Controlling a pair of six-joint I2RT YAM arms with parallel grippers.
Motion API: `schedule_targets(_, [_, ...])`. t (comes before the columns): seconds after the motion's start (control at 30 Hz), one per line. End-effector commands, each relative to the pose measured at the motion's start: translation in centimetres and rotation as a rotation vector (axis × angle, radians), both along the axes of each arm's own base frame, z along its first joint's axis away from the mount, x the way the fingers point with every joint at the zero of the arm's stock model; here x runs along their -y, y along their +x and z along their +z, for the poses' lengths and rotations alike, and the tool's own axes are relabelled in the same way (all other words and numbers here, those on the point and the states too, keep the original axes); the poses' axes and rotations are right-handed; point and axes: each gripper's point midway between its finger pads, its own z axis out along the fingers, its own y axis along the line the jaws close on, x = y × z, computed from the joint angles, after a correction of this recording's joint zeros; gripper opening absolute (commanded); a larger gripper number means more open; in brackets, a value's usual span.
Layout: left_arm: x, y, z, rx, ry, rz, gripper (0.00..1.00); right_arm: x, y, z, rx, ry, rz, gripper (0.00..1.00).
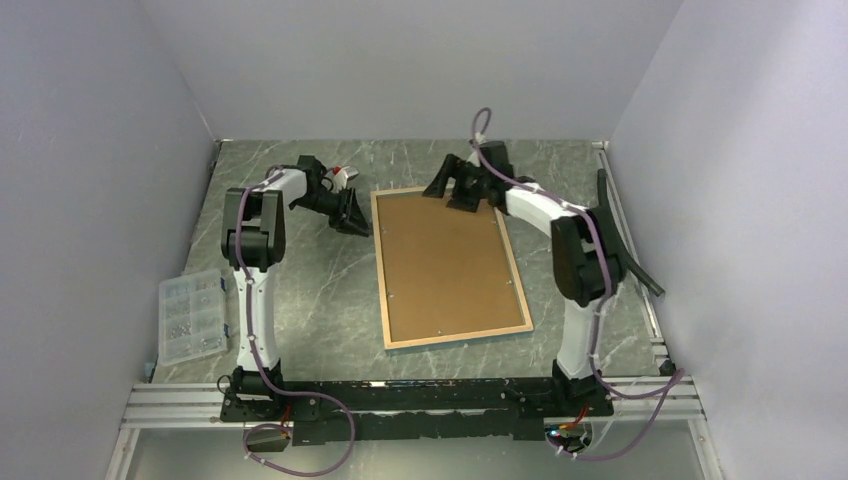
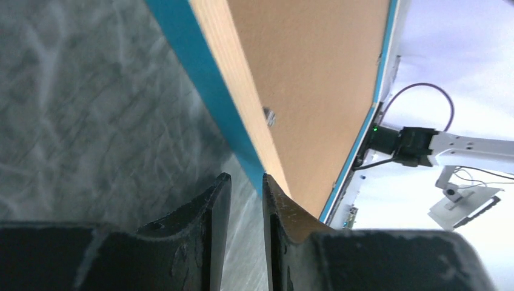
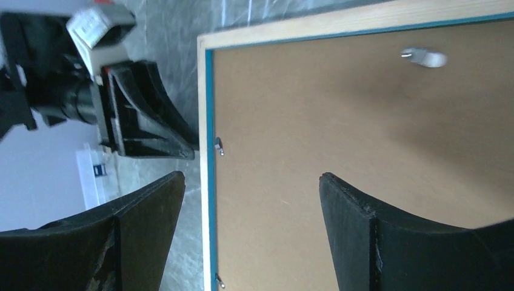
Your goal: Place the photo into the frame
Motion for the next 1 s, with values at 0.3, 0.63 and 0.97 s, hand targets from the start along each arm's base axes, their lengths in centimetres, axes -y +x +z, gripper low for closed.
schedule_targets(0.3, [2.8,2.9,1.3,0.042,-0.076,0.006,0.32,-9.9,0.6,-2.0,0.027,0.092,0.294,0.84])
schedule_targets(0.63, [3.4,2.1,-0.5,0.025,-0.009,-0.01,0.2,-11.6,0.5,-4.0,0.001,0.094,0.385,0.82])
schedule_targets(0.97, [3.9,1.3,-1.1,0.021,0.012,-0.024,0.17,-13.4,-1.1,-5.7,-0.028,0.077,0.505,0.8])
